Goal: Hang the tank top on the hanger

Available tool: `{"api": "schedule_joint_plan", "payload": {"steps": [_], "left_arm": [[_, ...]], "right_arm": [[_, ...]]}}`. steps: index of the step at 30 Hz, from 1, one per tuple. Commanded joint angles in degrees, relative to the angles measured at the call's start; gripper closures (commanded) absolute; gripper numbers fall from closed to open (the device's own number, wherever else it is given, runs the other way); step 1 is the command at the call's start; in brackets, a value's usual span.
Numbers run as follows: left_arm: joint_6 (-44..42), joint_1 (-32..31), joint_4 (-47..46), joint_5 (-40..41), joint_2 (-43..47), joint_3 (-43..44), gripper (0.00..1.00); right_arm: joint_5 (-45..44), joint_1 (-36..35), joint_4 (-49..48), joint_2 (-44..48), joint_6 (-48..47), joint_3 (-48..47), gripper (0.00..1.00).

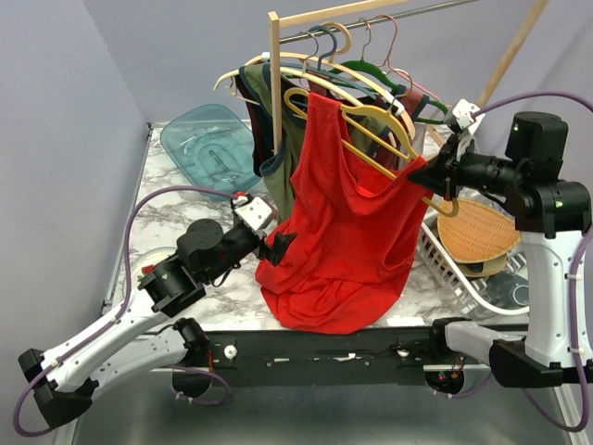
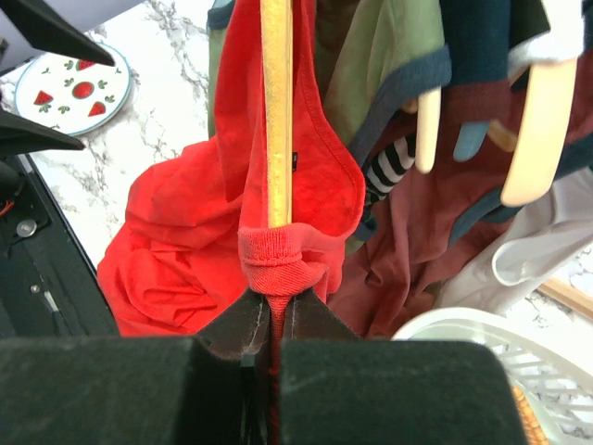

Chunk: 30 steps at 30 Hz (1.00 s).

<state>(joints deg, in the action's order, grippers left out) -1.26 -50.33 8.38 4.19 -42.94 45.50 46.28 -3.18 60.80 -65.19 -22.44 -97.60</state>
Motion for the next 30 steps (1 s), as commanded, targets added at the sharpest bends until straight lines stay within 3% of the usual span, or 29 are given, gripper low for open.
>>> {"api": "schedule_joint_plan", "payload": {"steps": [1, 11, 30], "left_arm": [[-1.4, 0.3, 7.4, 6.0, 4.5, -0.1, 0.02], [-0.5, 0.3, 12.4, 10.3, 12.8, -1.9, 0.01], [-0.8, 0.3, 12.4, 9.2, 12.0, -1.8, 0.01]], "right_arm": [[-4.1, -3.9, -3.8, -3.1, 2.4, -6.7, 0.99], [-4.6, -7.5, -2.2, -7.4, 1.2, -12.9, 0.99], [-1.6, -7.3, -1.2, -6.0, 0.6, -12.7, 1.0]]}}
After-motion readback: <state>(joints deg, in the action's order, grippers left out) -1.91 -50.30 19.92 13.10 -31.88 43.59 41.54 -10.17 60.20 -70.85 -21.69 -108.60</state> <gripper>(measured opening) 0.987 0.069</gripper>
